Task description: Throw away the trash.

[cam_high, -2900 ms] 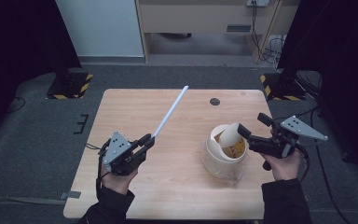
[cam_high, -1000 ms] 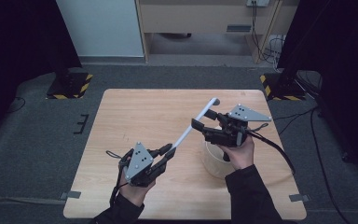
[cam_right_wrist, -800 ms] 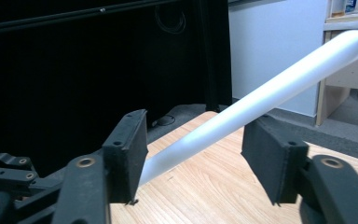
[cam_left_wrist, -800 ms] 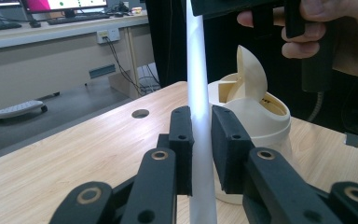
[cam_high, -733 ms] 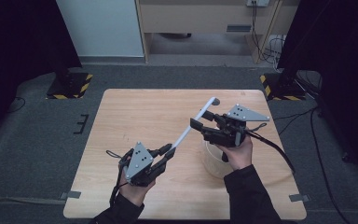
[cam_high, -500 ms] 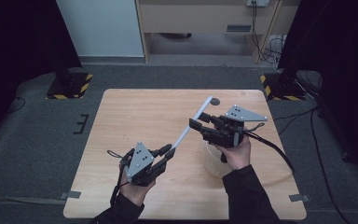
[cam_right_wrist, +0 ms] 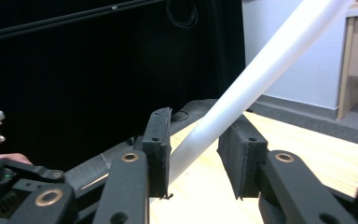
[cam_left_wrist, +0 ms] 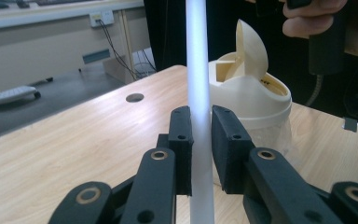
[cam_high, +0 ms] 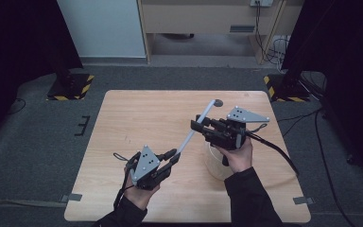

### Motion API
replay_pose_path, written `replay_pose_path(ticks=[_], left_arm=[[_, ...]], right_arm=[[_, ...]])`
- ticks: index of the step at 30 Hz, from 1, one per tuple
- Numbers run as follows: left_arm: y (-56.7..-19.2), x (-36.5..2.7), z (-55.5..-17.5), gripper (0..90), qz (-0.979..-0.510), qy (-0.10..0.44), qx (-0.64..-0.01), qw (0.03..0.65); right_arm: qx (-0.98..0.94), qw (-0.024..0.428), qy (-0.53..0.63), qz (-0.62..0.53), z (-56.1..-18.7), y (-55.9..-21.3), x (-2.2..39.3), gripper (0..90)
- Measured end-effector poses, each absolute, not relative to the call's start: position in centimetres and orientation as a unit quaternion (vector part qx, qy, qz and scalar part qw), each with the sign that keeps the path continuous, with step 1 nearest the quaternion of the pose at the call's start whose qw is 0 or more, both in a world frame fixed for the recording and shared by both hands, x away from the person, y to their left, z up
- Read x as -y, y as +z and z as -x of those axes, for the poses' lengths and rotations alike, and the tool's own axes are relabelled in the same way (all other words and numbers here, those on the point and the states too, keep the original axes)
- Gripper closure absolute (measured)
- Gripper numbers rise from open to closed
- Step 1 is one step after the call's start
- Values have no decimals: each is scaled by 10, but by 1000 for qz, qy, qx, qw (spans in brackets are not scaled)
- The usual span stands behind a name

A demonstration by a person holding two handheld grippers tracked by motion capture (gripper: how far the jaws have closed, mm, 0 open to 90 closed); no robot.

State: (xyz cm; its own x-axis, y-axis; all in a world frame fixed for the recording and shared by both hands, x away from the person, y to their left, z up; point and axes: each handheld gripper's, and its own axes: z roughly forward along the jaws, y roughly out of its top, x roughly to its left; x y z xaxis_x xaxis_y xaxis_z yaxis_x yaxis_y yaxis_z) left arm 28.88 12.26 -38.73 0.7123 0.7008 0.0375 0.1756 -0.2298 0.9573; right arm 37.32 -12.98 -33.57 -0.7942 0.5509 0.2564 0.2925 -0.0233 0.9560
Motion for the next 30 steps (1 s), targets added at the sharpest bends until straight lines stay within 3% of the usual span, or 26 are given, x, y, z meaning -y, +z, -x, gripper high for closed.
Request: replay_pose_path(ticks=[1,4,15,30], left_arm=[[-387,-123,-289,772,-746,240,-294,547],[-389,-124,-290,743,-747,235,-298,545],[-394,-137,-298,666,-744,225,-325,538],[-436,-188,-316,404,-758,200,-402,473]], right_arm=[[-692,100,647,-305,-373,-336,130,660],[-692,98,645,-309,-373,-336,130,796],[-689,103,649,-307,-371,-333,134,799],[-671,126,665,-303,-360,-320,157,799]])
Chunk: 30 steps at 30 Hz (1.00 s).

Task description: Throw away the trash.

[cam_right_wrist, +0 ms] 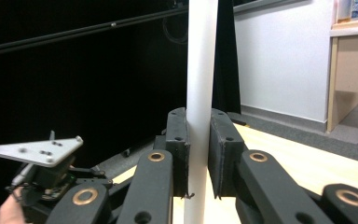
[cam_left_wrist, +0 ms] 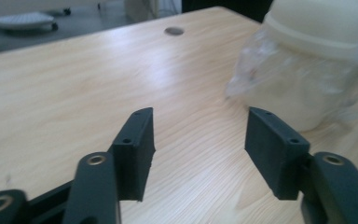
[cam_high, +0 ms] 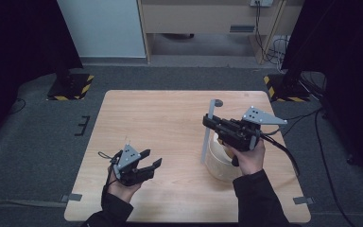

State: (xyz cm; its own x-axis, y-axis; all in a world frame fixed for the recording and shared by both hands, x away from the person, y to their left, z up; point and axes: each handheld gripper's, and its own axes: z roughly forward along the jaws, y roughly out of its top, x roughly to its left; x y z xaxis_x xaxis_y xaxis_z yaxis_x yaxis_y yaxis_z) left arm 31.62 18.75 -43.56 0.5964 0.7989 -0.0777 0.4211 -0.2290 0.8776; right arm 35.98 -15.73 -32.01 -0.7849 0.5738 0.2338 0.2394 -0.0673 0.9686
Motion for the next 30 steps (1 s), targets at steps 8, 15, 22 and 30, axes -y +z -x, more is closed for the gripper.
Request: replay_pose_path(ticks=[8,15,22,30], left_arm=[[-463,-220,-327,276,-759,181,-457,427],[-477,-228,-337,258,-756,164,-487,406],[-487,-232,-343,198,-767,167,-491,379],[-493,-238,-348,191,-769,166,-502,359]], right_arm=[[-653,141,681,-300,-350,-306,178,799],[-640,156,690,-301,-338,-295,199,799],[-632,187,686,-310,-329,-290,224,799],[-622,211,679,-328,-325,-293,248,799]])
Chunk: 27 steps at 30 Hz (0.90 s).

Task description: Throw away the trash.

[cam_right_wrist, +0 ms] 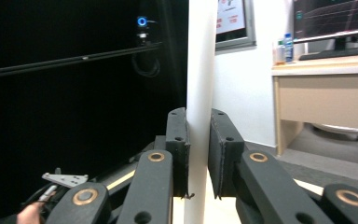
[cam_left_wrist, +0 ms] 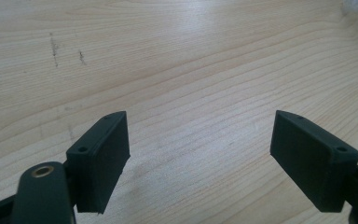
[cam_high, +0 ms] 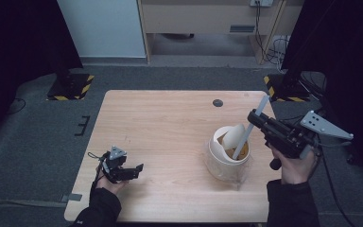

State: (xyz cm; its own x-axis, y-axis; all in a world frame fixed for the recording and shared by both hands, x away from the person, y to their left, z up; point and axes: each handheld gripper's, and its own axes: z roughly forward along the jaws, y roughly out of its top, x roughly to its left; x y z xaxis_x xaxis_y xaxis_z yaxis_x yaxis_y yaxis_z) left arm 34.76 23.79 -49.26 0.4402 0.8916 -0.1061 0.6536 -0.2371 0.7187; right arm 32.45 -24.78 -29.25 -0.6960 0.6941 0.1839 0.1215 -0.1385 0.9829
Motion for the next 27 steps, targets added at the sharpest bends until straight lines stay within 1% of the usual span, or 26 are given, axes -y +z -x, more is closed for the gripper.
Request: replay_pose_path(ticks=[4,19,27], left_arm=[[-493,-237,-348,191,-770,164,-501,360],[-492,-236,-348,193,-771,165,-498,361],[-491,-236,-348,195,-770,165,-498,362]], right_arm=[[-620,220,672,-341,-328,-300,256,799],[-621,254,649,-358,-344,-334,257,799],[-622,257,635,-379,-347,-351,260,799]])
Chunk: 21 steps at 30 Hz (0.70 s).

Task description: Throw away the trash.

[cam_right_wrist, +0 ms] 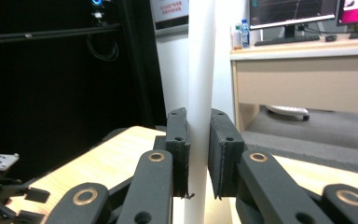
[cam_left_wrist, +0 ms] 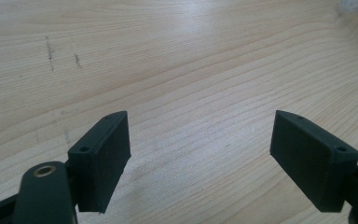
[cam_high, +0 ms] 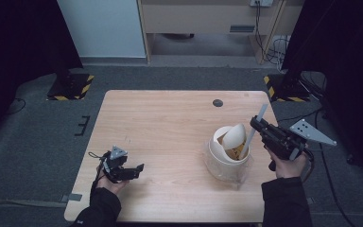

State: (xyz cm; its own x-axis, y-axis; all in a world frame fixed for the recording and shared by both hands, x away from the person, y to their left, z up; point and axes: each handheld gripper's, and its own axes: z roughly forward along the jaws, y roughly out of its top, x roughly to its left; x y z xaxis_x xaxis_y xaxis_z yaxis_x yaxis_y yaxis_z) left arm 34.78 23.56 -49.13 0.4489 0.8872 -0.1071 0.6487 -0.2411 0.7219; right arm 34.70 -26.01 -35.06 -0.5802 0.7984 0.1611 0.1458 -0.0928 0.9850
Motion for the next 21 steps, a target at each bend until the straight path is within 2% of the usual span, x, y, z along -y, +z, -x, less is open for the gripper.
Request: replay_pose_path(ticks=[17,21], left_arm=[[-491,-235,-349,201,-770,164,-499,362],[-490,-235,-349,202,-771,165,-498,362]], right_arm=[[-648,239,596,-410,-350,-384,261,794],[-648,237,590,-419,-350,-390,265,757]])
